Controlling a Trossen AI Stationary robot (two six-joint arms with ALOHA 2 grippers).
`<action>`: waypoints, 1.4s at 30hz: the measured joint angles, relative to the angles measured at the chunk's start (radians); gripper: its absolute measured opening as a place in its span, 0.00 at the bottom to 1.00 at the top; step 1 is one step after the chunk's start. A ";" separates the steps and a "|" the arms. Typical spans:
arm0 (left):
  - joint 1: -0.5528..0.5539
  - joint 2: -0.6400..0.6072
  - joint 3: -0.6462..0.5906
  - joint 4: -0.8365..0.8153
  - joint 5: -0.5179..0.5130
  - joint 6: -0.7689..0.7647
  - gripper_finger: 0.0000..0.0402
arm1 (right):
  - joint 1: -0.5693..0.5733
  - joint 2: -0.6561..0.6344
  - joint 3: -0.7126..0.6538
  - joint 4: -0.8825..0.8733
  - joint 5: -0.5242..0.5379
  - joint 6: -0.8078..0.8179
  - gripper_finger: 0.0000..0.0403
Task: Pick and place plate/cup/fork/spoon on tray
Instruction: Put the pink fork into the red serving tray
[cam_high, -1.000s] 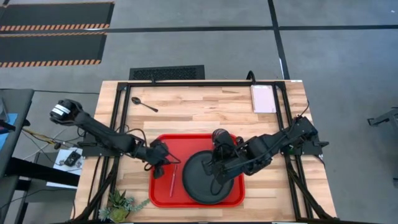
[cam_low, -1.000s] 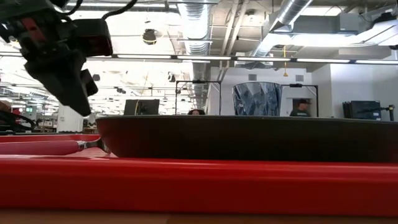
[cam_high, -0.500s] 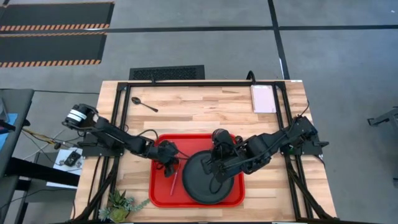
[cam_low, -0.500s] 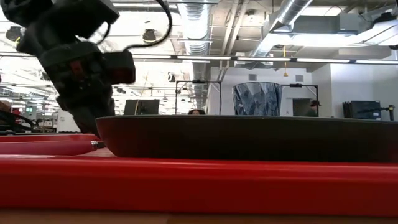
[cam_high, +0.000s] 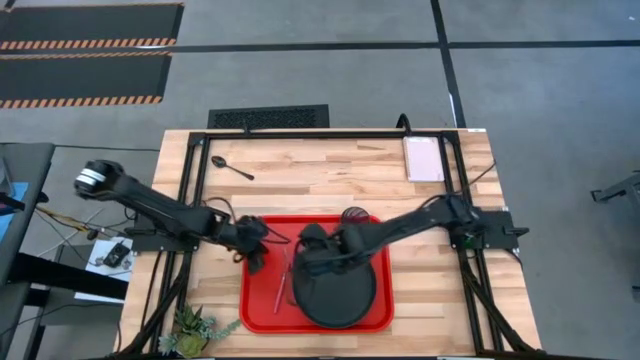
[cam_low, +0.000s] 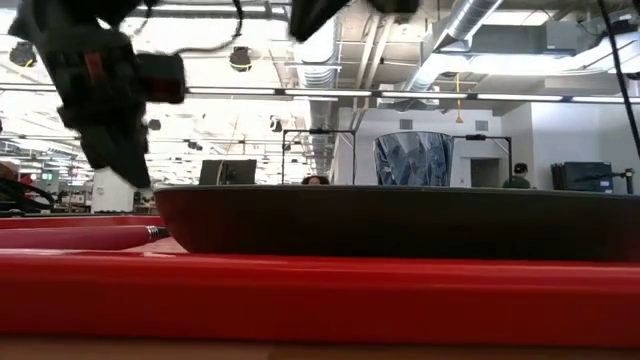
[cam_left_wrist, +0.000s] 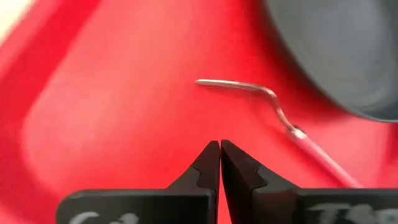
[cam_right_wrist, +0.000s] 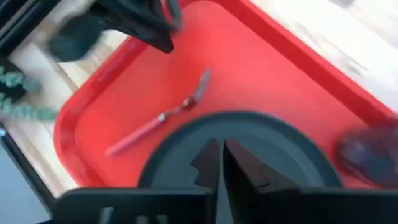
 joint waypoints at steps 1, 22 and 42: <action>-0.002 -0.038 0.001 -0.027 -0.001 -0.019 0.00 | -0.013 0.015 0.000 0.024 -0.015 -0.012 0.15; -0.026 -0.682 0.001 -0.347 -0.096 -0.219 0.00 | -0.159 0.280 -0.002 0.301 -0.247 -0.052 0.43; -0.026 -0.687 0.001 -0.356 -0.112 -0.198 0.00 | -0.172 0.315 -0.001 0.326 -0.256 -0.061 0.17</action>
